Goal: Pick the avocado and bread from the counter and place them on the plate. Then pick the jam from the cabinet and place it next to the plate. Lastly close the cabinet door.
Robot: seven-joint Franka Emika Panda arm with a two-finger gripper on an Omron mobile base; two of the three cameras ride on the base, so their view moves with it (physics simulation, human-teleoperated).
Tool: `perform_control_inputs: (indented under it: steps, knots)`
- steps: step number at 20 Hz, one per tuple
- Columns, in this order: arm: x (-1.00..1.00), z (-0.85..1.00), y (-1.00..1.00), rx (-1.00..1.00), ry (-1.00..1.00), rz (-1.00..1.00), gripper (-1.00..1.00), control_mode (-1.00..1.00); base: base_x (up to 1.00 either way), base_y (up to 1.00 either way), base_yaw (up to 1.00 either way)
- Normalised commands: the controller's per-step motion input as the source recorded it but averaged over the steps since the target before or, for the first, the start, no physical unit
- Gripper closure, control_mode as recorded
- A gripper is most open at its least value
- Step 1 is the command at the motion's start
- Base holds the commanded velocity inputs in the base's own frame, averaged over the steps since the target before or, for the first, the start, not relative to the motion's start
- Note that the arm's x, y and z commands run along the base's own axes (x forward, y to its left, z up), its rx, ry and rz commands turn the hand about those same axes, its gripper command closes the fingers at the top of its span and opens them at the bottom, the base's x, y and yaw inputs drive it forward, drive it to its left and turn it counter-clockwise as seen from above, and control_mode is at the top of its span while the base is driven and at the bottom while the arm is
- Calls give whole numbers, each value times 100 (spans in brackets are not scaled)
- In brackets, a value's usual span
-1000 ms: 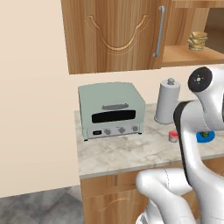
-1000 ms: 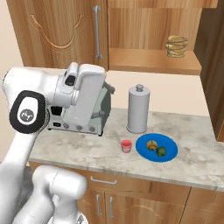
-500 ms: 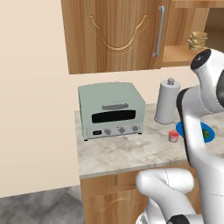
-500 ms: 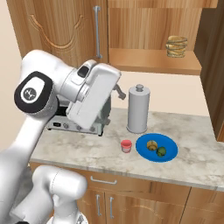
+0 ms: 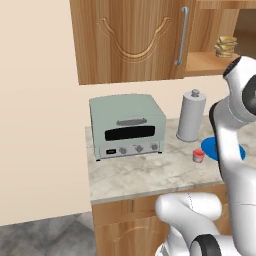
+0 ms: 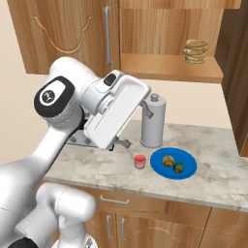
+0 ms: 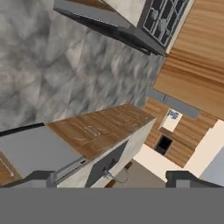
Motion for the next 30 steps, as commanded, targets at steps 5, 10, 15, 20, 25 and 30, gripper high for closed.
perform_control_inputs:
  steps: [5, 10, 15, 20, 25, 30]
  knots:
    - [-24, -4, -28, 0, 23, -15, -100, -100, 0, 0, 0]
    - [-32, -7, -20, 0, 9, -5, -100, -100, 0, 0, 0]
    - [-33, -9, -10, 3, 1, 6, -100, -100, 0, 0, 0]
    - [-30, -4, -21, 12, 0, 21, -100, -100, 0, 0, 0]
    - [-31, 0, -25, 10, -2, 39, -100, -100, 0, 0, 0]
    - [-37, 0, -29, 19, -12, 45, -100, -100, 0, 0, 0]
